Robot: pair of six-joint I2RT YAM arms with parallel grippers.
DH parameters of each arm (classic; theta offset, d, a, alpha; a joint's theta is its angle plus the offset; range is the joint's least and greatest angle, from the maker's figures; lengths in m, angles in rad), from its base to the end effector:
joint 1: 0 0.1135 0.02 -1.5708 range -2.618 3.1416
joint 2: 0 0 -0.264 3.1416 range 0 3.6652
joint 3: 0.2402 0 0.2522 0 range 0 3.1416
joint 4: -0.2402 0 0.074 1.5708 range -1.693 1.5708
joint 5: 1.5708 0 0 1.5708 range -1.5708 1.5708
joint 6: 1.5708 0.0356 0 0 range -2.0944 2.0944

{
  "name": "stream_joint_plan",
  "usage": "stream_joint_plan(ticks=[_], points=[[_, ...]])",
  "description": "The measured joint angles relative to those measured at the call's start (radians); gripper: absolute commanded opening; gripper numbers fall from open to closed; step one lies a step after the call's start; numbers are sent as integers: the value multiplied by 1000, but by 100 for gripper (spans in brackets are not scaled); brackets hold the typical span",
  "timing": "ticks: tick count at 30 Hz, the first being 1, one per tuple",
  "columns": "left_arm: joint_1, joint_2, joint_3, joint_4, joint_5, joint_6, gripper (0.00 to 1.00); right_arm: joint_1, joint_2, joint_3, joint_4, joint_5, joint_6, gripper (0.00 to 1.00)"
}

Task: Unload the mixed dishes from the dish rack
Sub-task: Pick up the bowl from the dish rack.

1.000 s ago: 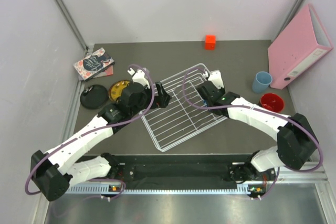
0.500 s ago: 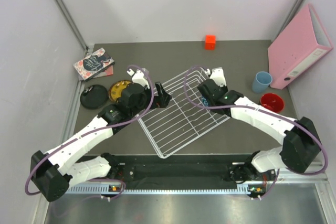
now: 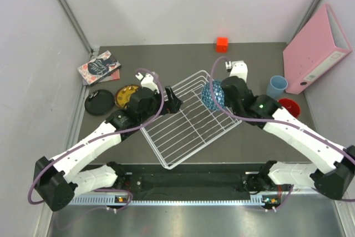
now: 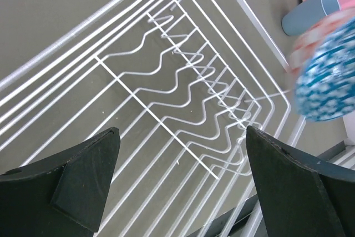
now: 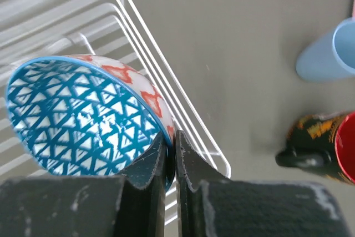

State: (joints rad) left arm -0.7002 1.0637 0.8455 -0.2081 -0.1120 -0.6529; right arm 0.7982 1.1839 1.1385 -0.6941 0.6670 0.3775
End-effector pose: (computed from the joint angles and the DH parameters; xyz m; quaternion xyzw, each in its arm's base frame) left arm 0.1888 -0.1539 0.3046 -0.0104 0.8398 -0.3018 0.4510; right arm 0.1855 0.1588 0.3381 -0.0512 0.8730 -0.0376 0.4836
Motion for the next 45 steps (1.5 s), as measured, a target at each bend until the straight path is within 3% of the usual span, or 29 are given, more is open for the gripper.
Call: stream_joint_plan(ticks=[14, 23, 33, 41, 45], points=[[0, 8, -1, 32, -21, -18, 99, -1, -56, 26, 61, -71, 48, 0], [0, -125, -70, 190, 13, 5, 99, -45, -27, -5, 142, -348, 150, 0], [-1, -57, -58, 233, 148, 12, 99, -49, 47, -6, 200, -500, 196, 0], [-26, 43, -6, 197, 147, 31, 69, -45, 60, -5, 201, -511, 199, 0], [-48, 84, 45, 154, 99, 55, 59, -34, 70, 3, 199, -503, 192, 0]])
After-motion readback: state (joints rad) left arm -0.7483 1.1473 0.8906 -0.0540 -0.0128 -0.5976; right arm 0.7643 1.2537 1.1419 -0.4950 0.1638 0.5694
